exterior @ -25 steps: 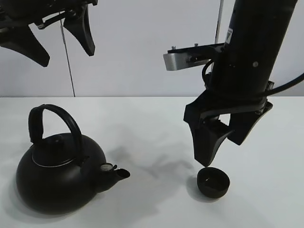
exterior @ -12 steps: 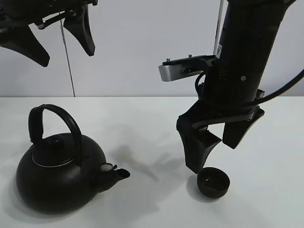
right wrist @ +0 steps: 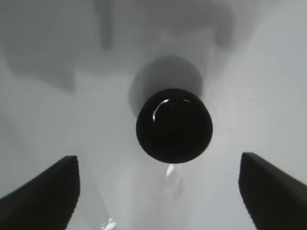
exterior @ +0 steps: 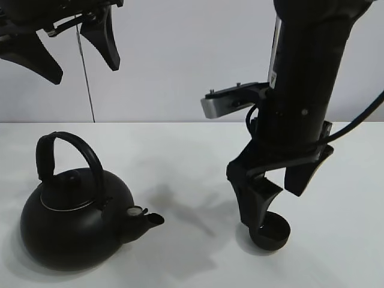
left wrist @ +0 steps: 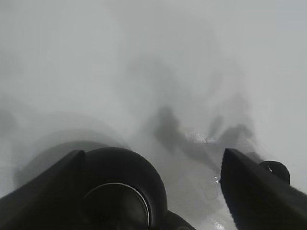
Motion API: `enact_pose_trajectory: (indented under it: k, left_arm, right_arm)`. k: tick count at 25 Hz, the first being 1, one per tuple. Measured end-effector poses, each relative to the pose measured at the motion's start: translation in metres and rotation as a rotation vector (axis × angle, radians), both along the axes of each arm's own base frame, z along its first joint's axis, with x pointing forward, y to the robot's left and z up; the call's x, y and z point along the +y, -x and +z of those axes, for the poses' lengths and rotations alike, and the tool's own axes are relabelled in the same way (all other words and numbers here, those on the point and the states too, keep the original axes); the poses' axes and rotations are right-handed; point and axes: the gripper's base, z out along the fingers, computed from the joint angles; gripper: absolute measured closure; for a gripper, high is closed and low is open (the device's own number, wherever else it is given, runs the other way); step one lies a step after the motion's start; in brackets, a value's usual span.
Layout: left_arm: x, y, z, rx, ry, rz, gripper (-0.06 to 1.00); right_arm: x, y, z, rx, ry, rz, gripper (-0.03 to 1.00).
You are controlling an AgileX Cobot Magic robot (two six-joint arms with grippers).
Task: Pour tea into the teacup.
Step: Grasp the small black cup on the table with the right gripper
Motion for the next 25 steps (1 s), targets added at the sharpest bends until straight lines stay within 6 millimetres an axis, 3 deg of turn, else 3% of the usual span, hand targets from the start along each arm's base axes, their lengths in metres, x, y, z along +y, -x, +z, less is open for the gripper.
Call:
enact_pose_trajectory:
  k: [6, 22, 25]
  left_arm:
    - [0.0, 0.0, 0.0, 0.0, -0.001, 0.0, 0.39]
    - [0.0, 0.0, 0.0, 0.0, -0.001, 0.0, 0.39]
    - [0.0, 0.0, 0.0, 0.0, -0.001, 0.0, 0.39]
  right_arm:
    - [0.003, -0.006, -0.027, 0.039, 0.03, 0.004, 0.34]
    - [0.006, -0.009, -0.05, 0.077, 0.041, -0.003, 0.34]
    - [0.007, -0.009, -0.055, 0.086, 0.037, -0.009, 0.39]
